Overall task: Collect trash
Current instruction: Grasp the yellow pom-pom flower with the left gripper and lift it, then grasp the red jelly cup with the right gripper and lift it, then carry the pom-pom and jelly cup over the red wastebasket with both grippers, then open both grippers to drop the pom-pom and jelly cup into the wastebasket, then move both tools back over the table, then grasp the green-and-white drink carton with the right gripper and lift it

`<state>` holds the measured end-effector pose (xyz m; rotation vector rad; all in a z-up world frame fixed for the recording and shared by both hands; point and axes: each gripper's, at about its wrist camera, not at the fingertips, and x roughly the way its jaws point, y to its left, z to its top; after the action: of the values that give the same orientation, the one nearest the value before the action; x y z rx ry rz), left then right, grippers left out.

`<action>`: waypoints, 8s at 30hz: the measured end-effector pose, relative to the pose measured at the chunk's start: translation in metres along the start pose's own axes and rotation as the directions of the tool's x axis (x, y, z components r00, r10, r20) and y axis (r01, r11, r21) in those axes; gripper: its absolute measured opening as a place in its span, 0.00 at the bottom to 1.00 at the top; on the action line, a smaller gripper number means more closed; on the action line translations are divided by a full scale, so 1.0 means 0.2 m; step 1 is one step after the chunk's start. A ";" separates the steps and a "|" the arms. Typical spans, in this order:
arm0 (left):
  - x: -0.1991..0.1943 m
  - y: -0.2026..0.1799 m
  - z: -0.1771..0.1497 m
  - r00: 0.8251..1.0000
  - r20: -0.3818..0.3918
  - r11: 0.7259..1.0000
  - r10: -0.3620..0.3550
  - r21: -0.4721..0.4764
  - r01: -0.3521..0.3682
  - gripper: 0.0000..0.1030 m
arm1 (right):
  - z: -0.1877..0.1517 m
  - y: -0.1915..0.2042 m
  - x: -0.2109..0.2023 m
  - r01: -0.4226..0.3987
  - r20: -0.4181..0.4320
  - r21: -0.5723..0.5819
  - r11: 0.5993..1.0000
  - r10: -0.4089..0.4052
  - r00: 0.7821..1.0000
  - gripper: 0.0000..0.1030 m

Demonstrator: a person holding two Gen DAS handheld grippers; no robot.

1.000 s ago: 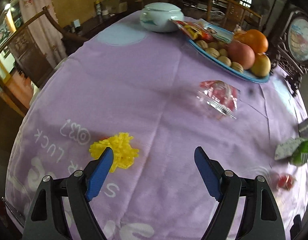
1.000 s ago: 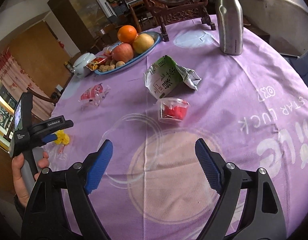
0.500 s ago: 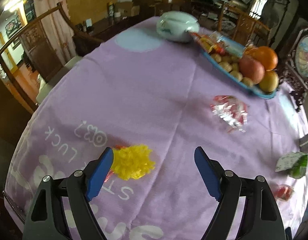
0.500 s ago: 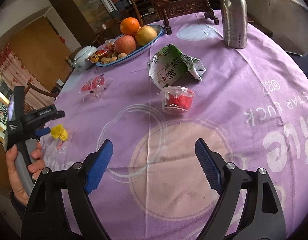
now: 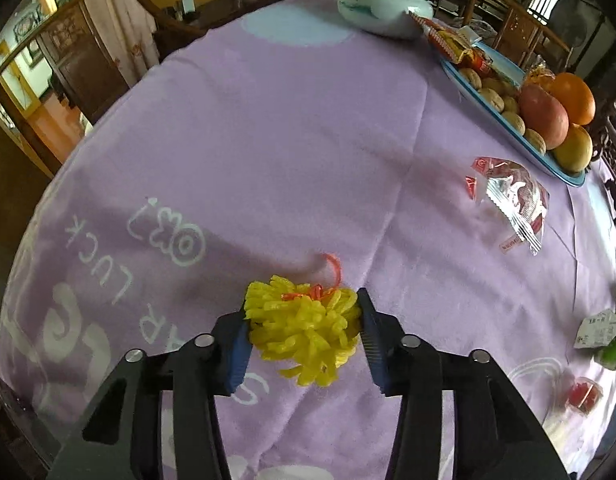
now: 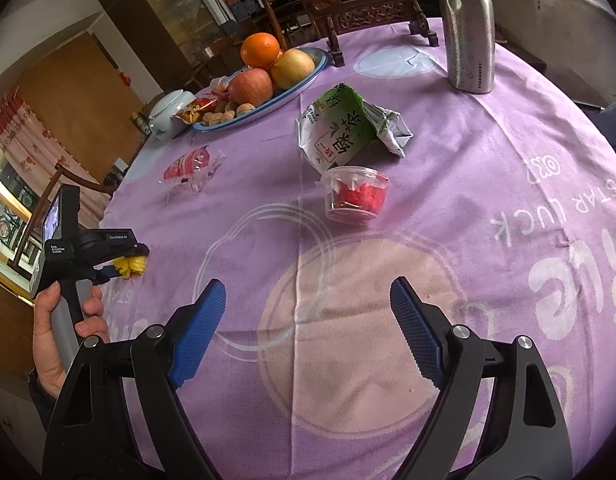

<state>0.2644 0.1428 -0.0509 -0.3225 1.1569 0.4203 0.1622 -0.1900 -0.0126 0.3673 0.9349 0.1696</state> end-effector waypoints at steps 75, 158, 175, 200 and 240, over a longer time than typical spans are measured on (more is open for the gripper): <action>-0.73 -0.86 -1.38 0.917 -0.054 0.511 -0.395 0.817 0.268 0.42 | -0.60 -0.46 -0.70 0.194 0.178 0.089 0.977 -0.207 0.962 0.54; -0.70 -1.54 -3.61 0.862 -0.459 -0.436 -0.215 0.835 0.336 0.72 | -2.25 -2.18 -1.20 0.311 -0.136 0.866 0.391 -0.415 0.900 0.71; -1.25 -1.23 -2.54 0.795 -0.254 -0.012 -0.551 0.955 0.297 0.80 | -1.31 -1.52 -1.42 0.299 0.134 0.606 0.737 -0.465 0.875 0.76; -1.03 -0.59 -0.89 0.845 0.244 0.707 -0.476 0.677 0.203 0.88 | -0.13 -0.34 -0.75 0.204 0.173 0.035 0.978 -0.207 0.963 0.89; -0.09 -0.49 -0.14 0.981 0.077 0.950 -0.176 0.274 0.149 0.88 | 0.61 -0.11 0.44 0.268 0.038 -0.297 0.916 -0.269 0.962 0.26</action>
<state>0.2819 0.0414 -0.0427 -0.1569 1.0636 0.1306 0.3113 -0.2124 -0.0211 -0.0453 0.9369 0.0577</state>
